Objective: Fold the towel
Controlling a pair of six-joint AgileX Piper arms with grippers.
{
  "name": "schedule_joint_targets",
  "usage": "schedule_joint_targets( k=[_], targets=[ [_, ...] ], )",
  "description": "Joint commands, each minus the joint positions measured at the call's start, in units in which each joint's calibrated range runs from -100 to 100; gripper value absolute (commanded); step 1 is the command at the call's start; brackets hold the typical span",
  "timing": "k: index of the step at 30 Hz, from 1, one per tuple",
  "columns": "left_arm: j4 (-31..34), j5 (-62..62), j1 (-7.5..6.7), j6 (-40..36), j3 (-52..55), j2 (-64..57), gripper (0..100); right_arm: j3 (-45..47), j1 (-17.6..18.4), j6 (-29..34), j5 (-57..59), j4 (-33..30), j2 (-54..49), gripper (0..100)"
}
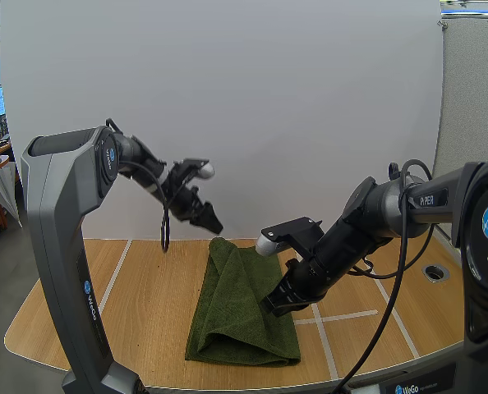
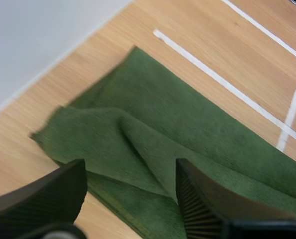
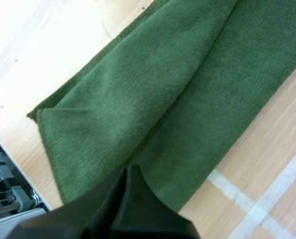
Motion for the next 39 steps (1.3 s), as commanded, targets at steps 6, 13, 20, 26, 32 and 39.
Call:
schedule_joint_targets(
  k=[6, 13, 20, 26, 32, 39],
  targets=[
    [-0.70, 0.90, -0.37, 1.82, 12.71, -0.10, 85, 0.09, 0.01, -5.17, -12.80, 3.99, 12.94, 0],
    [-0.70, 0.90, -1.96, 2.46, 14.20, 2.38, 85, 0.09, 0.01, -10.59, -13.77, 9.47, 19.89, 0],
    [-2.03, 0.90, -2.20, 2.54, 14.20, 5.55, 85, 0.09, 0.01, -11.27, -15.74, 9.14, 24.35, 0],
    [-2.38, 0.90, -2.29, 2.54, 14.20, 7.24, 85, 0.09, 0.01, -11.27, -15.99, 9.14, 24.68, 0],
    [-2.25, 0.90, -2.29, 2.54, 14.20, 7.24, 52, 0.09, 0.01, -11.27, -15.99, 9.14, 24.68, 0],
    [2.40, 0.90, -2.29, 1.74, 14.20, 7.24, 0, 0.09, 0.01, -11.27, -15.99, 8.99, 24.61, 0]
  ],
)
